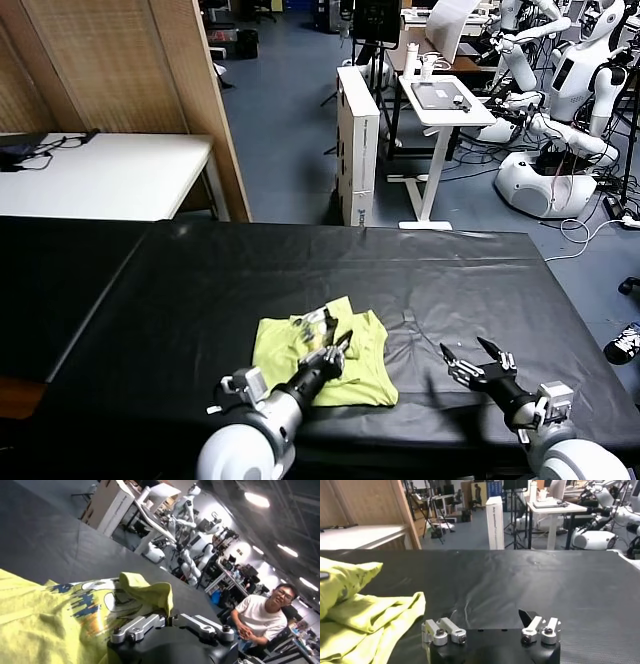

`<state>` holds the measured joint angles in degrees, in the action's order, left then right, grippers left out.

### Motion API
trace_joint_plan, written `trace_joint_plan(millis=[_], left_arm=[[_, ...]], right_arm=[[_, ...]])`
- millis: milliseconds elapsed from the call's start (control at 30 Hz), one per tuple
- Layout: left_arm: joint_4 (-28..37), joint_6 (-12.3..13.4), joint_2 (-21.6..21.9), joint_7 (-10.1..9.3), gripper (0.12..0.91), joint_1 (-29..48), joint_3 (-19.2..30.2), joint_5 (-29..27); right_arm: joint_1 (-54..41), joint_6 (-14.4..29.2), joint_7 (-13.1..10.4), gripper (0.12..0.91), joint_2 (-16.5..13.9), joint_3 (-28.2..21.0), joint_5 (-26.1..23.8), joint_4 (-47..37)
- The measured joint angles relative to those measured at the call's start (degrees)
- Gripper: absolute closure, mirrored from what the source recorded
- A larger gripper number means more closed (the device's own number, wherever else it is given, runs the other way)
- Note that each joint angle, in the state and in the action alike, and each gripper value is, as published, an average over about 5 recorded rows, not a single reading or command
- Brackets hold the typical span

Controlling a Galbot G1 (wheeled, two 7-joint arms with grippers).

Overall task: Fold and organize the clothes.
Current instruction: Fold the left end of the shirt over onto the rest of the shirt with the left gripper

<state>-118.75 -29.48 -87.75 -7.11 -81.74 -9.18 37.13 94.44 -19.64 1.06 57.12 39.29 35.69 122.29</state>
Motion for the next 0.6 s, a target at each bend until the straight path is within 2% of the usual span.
trace_joint_plan(millis=[67,300,400,500,600], left_arm=[[0.9,0.2,-0.7,0.12,0.766,0.0,0.0,-0.8],[1.9,0.3,-3.4,0.26,0.330,-0.5,0.5,-1.7],[1.4,0.2,-4.1,0.19,0.183,-0.9,0.4,-1.6],[0.3,0.4,-4.2,0.28,0.131,-1.5,-0.3,-2.2],[-1.6,1.0,-4.0,0.49,0.124,-2.0,-1.8,-3.0]], right_arm=[[0.1,-0.1,0.1,0.118,-0.2,-0.1,0.0,0.4],[-0.3,-0.4,1.7,0.118,-2.0,-1.5,-0.8,1.0],[-1.0,-0.4,2.3,0.118,-3.2,-2.7,-1.1,0.8],[-1.8,-0.4,2.6,0.118,-4.5,-4.2,-1.2,0.9],[-2.6,-0.6,3.0,0.118,-5.7,-6.0,-1.4,1.5]])
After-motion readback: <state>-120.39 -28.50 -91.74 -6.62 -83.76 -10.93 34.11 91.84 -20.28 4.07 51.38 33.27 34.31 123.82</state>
